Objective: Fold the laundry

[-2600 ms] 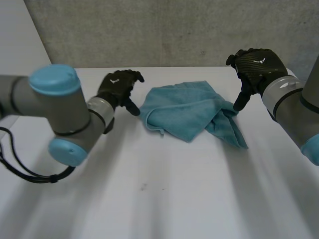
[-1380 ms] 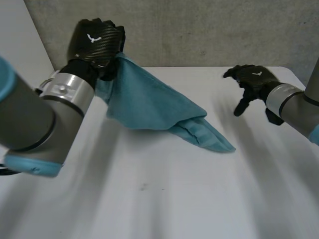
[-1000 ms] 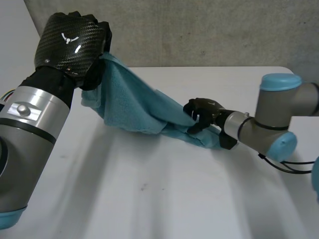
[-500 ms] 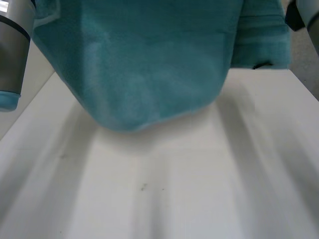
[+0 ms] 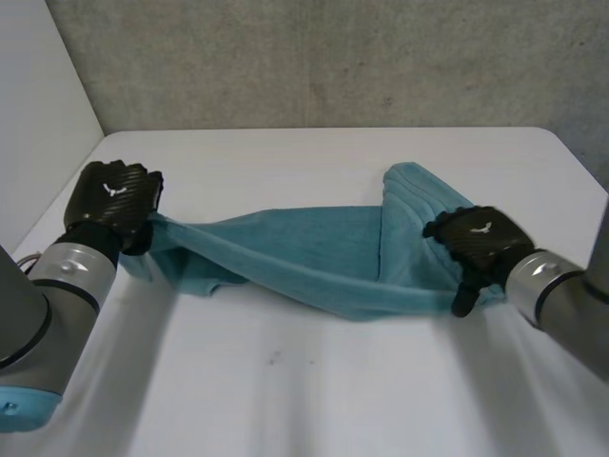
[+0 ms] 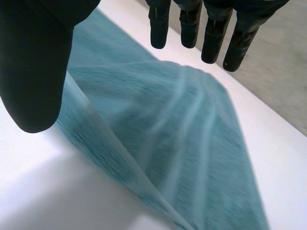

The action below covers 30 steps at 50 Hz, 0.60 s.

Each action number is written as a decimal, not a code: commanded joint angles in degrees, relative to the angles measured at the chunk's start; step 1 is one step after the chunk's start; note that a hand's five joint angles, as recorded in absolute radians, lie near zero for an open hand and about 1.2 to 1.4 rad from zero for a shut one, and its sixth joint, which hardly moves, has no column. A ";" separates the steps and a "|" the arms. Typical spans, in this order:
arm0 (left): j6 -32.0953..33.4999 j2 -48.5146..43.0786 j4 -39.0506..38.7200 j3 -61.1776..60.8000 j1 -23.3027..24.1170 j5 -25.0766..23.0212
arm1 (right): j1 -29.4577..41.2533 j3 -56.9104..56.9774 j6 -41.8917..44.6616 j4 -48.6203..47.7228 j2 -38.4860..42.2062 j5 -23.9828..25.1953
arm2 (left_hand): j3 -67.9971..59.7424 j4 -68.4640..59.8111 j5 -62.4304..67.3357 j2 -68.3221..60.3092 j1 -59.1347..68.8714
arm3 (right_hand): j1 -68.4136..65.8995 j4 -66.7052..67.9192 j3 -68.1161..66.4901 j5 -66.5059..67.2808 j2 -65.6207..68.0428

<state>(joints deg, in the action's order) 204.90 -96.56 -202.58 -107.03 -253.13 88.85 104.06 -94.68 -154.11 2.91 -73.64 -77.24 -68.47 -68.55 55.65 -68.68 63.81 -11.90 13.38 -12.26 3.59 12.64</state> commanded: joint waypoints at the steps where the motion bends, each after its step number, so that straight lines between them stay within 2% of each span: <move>1: -0.02 0.84 0.08 0.77 -3.16 -0.08 | -8.34 -3.13 -5.23 -0.97 -3.87 4.46 | -10.71 -10.63 13.53 -10.50 15.37 | 1.90 -3.38 2.26 -3.59 -2.64; 3: -0.02 0.84 -0.09 0.68 -3.95 -0.08 | -9.57 -4.54 -5.15 -1.15 -3.96 6.83 | -10.71 -10.63 13.53 -10.50 15.37 | 1.90 -3.38 2.26 -3.59 -2.64; 8: -0.11 0.49 -0.71 0.51 -5.53 -0.08 | -15.71 -8.49 1.15 -2.28 -3.70 14.47 | -10.71 -10.63 13.53 -10.50 15.37 | 1.90 -3.38 2.26 -3.59 -2.64; 12: -0.11 0.14 -0.89 0.33 -5.71 -0.08 | -18.54 -9.64 5.65 -4.48 -1.86 17.20 | -10.71 -10.63 13.53 -10.50 15.37 | -1.87 0.39 -1.50 0.17 1.12; 21: -0.11 -1.44 -1.15 0.51 -6.68 -0.08 | -18.55 -5.25 6.54 -7.04 8.42 15.81 | -10.71 -10.63 13.53 -10.50 15.37 | -10.96 9.48 -10.59 9.26 10.21; 30: -0.02 -3.29 -2.12 0.77 -7.21 -0.17 | -18.63 -1.82 5.22 -7.56 12.20 15.36 | -10.71 -10.63 13.53 -10.50 15.37 | -23.24 21.76 -22.87 21.54 22.49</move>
<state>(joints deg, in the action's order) 204.85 -98.79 -204.25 -106.45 -260.11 88.71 85.39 -98.75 -147.84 -4.50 -63.71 -61.62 -68.47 -68.55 55.65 -68.68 63.81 -22.23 25.86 -25.79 14.88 25.50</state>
